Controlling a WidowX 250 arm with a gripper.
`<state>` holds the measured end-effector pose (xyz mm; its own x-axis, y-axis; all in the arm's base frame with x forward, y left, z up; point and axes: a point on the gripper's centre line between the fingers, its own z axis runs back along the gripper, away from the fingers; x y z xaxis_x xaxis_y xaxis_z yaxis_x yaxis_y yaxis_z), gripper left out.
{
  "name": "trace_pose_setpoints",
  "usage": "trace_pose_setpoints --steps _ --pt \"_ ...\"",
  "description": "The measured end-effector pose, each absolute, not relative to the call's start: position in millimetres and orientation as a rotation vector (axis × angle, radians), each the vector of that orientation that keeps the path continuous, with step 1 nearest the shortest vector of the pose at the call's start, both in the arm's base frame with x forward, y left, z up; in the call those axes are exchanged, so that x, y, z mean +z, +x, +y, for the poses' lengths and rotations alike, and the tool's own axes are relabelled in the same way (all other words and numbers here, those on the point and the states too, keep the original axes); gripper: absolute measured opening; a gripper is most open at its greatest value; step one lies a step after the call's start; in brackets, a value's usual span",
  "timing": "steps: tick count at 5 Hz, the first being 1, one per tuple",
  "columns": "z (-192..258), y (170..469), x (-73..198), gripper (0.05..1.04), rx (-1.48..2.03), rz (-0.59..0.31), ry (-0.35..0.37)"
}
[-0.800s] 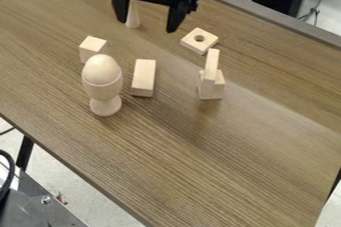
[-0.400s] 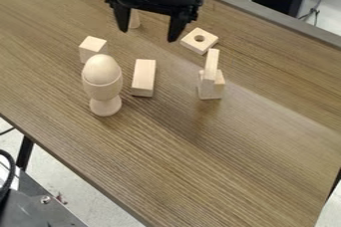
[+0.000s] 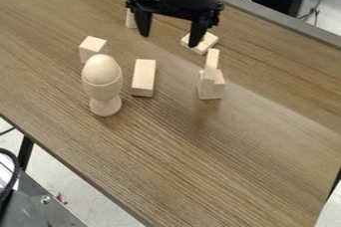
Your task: Take the rectangular block off the cube and place it on the left side of the block with a hole
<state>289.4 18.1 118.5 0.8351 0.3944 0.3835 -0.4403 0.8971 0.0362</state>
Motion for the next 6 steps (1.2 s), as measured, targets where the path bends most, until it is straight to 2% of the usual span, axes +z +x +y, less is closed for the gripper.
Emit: trace_pose_setpoints --steps 3,6 --pt "-20 311 111 1.000 0.391 -0.414 -0.008" --pt "-33 324 84 1.000 0.344 -0.384 -0.035"
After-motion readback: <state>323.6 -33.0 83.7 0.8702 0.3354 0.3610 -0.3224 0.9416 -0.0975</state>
